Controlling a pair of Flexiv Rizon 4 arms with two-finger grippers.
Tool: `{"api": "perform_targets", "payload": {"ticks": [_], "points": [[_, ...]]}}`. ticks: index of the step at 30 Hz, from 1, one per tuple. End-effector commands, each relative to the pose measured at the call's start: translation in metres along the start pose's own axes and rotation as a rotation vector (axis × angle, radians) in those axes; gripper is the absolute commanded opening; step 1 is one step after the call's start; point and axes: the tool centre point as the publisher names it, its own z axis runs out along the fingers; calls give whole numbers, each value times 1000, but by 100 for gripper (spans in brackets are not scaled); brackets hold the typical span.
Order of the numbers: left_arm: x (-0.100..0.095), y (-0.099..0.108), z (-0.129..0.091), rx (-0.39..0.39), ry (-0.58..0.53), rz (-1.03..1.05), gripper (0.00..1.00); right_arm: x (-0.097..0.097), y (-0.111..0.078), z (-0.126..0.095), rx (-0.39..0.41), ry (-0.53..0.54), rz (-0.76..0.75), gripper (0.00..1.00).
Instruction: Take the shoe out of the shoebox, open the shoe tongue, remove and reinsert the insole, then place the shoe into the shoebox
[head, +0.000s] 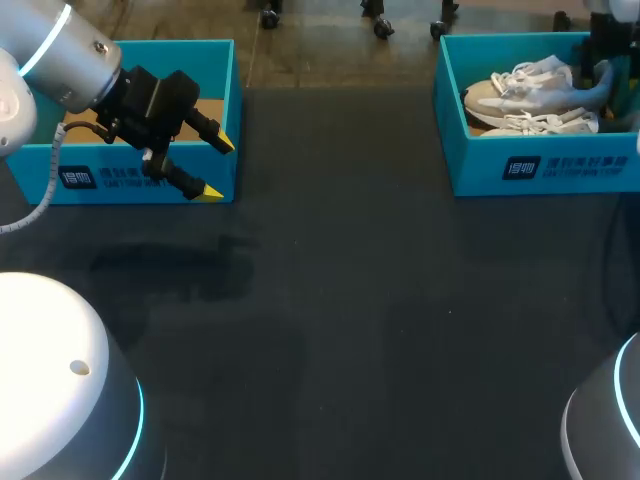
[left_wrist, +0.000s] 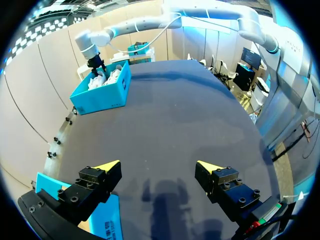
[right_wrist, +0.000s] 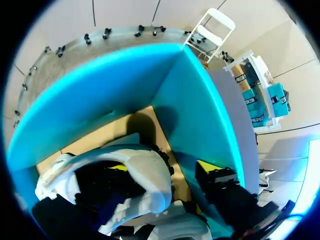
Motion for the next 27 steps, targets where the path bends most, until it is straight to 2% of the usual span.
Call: {"api": "perform_targets", "payload": {"ticks": [1,11,12,13,14,16,17,18,24,25,26,27], "points": [[0,0,-1,-3,1,1,100,-5,-11,-23,-16,11,-17,100],[0,0,-1,-3,1,1,100,7,-31,-55,-18,24,-100,100],[-2,-1,4,-51,-81,-58,100,8,-35,-57,-15,17,-110,100],[-4,-1,4,-77,-49,-119,100,8,-36,-59,-14,20,-113,100],[-10,-2,8,-138,-120,-213,100,8,-40,-62,-12,22,-115,100],[-15,-2,9,-216,-100,-330,100,7,-43,-65,-11,22,-119,100],[-20,0,9,-233,-153,-401,100,7,-46,-69,-12,24,-120,100],[-23,1,9,-277,-141,-457,100,6,-48,-71,-15,20,-123,100],[-33,0,-1,-375,-180,-705,100,5,-61,-83,-22,17,-132,100],[-35,-1,-4,-368,-218,-738,100,5,-64,-85,-21,14,-142,100],[-36,-2,-8,-412,-287,-790,100,4,-67,-87,-20,14,-140,100],[-38,-3,-11,-396,-294,-825,100,4,-68,-88,-18,17,-137,100]]}}
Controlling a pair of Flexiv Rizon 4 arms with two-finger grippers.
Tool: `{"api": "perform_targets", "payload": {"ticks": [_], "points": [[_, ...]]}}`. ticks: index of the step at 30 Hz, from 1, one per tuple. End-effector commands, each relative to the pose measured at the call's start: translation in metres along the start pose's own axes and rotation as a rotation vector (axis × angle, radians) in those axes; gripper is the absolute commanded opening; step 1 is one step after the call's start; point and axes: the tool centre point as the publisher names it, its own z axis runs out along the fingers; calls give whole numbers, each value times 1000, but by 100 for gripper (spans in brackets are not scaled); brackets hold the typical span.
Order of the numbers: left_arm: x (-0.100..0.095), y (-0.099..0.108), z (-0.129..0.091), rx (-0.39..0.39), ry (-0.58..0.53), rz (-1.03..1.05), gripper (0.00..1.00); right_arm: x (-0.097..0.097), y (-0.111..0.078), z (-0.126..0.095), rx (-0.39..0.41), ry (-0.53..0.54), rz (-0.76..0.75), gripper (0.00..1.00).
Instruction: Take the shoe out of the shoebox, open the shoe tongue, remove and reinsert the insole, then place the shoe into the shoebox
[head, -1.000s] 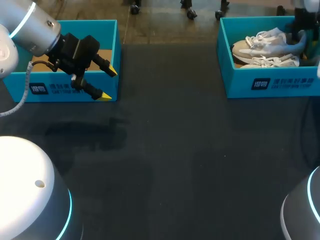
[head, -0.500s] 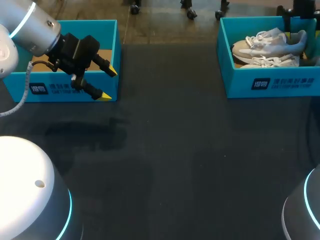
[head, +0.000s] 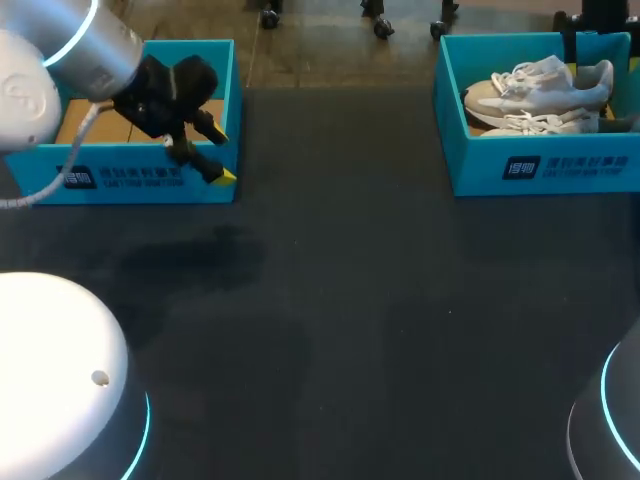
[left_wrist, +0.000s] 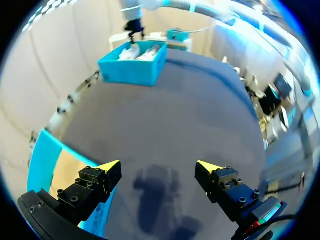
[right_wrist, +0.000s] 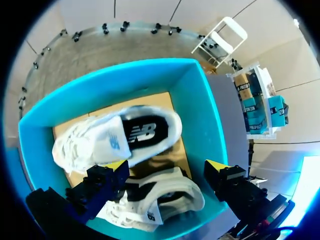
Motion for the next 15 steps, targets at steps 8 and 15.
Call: {"api": "perform_targets", "payload": {"ticks": [8,15], "points": [[-11,2,-31,-275,-321,-889,100,-3,-46,-36,-43,73,13,100],[-11,4,-36,-229,-360,-894,100,0,-79,-60,-30,124,-50,100]]}}
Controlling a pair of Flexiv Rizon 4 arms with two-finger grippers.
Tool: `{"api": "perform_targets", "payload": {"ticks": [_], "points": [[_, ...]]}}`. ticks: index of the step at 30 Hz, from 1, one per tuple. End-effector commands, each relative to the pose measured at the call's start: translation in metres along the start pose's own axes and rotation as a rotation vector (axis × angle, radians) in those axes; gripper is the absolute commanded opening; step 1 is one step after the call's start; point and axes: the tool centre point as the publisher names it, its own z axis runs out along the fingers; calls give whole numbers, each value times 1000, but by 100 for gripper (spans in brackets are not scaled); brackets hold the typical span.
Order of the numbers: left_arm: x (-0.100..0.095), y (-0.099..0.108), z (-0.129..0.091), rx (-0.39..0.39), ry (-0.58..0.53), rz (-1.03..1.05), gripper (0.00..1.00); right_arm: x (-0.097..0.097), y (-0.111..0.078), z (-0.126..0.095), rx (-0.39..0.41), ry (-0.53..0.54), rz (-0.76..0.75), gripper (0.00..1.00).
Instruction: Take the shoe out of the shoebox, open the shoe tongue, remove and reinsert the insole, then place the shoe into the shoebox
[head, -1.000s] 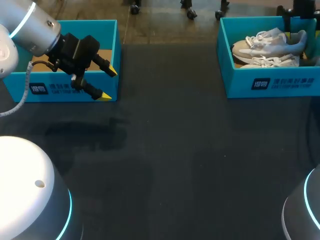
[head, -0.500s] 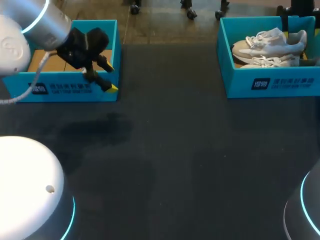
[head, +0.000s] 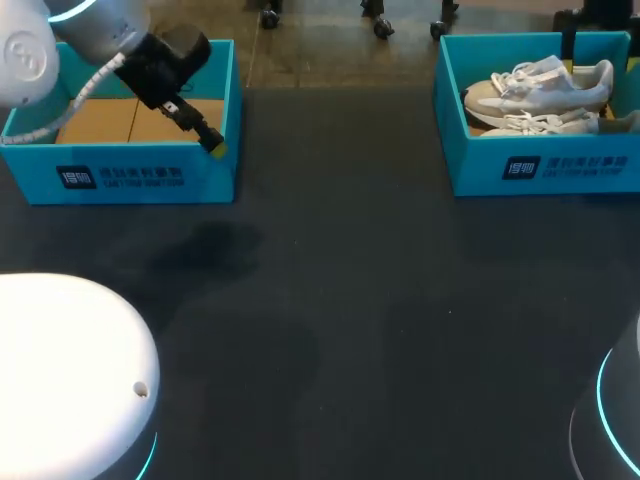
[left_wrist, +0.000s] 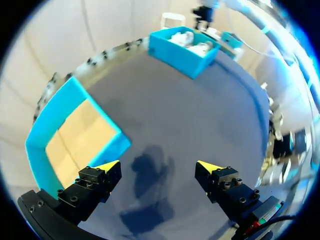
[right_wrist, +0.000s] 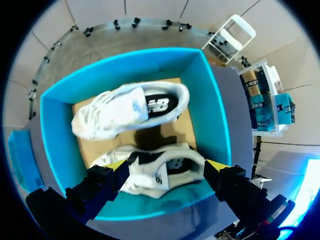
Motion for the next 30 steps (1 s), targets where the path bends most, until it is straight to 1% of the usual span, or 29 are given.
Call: {"api": "perform_targets", "payload": {"ticks": [1,2,3,7,12,13,17,22,24,25,26,27,30], "points": [[6,0,-3,-58,-185,-458,100,-4,-29,-13,-72,9,-4,100],[6,0,-3,-58,-185,-458,100,-4,-31,-14,-70,10,-5,100],[6,0,-3,-58,-185,-458,100,-2,-38,-16,-60,9,-11,100],[6,0,-3,-58,-185,-458,100,2,-55,-22,-46,24,-23,100],[6,0,-3,-58,-185,-458,100,10,-85,-31,-9,36,-72,100],[5,-1,-4,-87,-166,-491,100,12,-89,-33,5,33,-82,100],[0,-3,-8,-131,-142,-569,100,12,-89,-33,5,33,-82,100],[-6,1,-9,-151,-149,-592,100,12,-89,-33,5,33,-82,100],[-10,-1,-10,-167,-149,-624,100,12,-89,-33,5,33,-82,100],[-12,-2,-13,-160,-145,-631,100,12,-89,-33,5,33,-82,100],[-14,-4,-15,-136,-165,-638,100,12,-89,-33,5,33,-82,100],[-16,-5,-16,-129,-186,-660,100,11,-89,-35,-5,58,-113,100],[-25,-10,-19,-118,-191,-735,100,7,-97,-33,9,117,-115,100]]}}
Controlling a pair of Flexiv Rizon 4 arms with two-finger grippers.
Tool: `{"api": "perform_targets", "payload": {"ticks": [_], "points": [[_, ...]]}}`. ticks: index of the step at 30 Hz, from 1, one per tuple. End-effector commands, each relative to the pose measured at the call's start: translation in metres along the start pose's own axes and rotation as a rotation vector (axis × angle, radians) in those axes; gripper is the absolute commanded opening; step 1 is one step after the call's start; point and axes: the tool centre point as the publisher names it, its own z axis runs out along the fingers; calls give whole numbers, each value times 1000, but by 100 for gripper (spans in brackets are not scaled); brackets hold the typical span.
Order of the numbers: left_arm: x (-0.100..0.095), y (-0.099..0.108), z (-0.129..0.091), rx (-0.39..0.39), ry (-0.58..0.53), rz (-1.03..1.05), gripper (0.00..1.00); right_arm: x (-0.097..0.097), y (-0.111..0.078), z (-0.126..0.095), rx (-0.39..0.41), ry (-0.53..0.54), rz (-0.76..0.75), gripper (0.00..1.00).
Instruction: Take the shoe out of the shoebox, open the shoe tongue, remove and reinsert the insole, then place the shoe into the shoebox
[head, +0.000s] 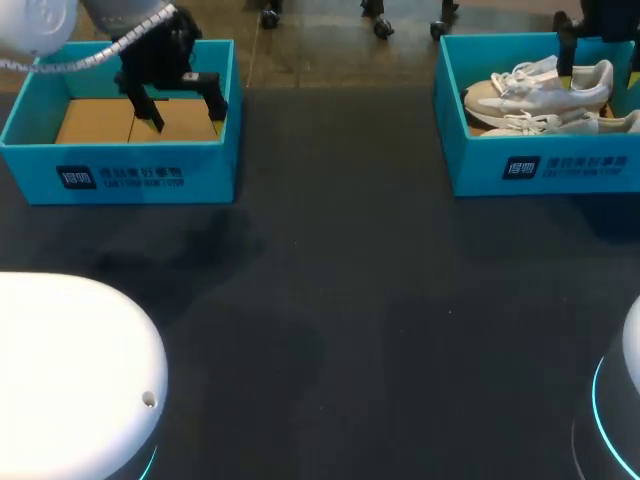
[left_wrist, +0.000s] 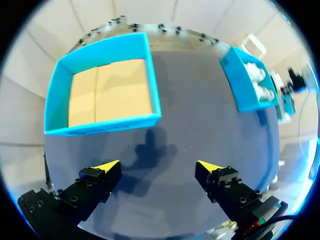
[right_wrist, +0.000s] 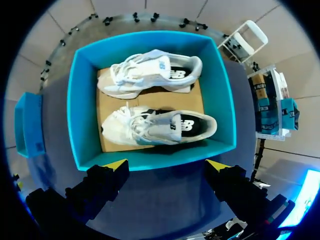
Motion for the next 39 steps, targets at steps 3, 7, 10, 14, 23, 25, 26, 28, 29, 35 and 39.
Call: {"api": "perform_targets", "payload": {"ticks": [3,7,10,14,23,25,26,28,29,35,39], "points": [[-4,-10,-2,-8,3,-91,100,-1,-23,6,13,79,-28,100],[-6,-10,-1,-12,1,-115,100,8,-43,7,25,90,-34,100],[-8,-11,3,-19,2,-121,100,15,-57,5,27,90,-30,100],[-11,-15,8,5,-13,-124,100,25,-72,4,30,79,-37,100],[-14,-37,14,-20,-7,-165,100,42,-100,3,-44,78,-97,100],[-15,-38,13,-23,-1,-169,100,43,-105,1,-59,66,-110,100],[-15,-38,12,-23,0,-169,100,41,-109,0,-70,59,-102,100],[-16,-36,11,-20,-5,-168,100,39,-113,-2,-82,59,-106,100],[-16,-35,11,-20,-7,-167,100,36,-116,-2,-85,58,-95,100],[-20,-29,6,-29,-6,-180,100,25,-124,-8,-96,49,-68,100],[-22,-26,2,-43,-22,-164,100,21,-127,-8,-97,47,-62,100]]}}
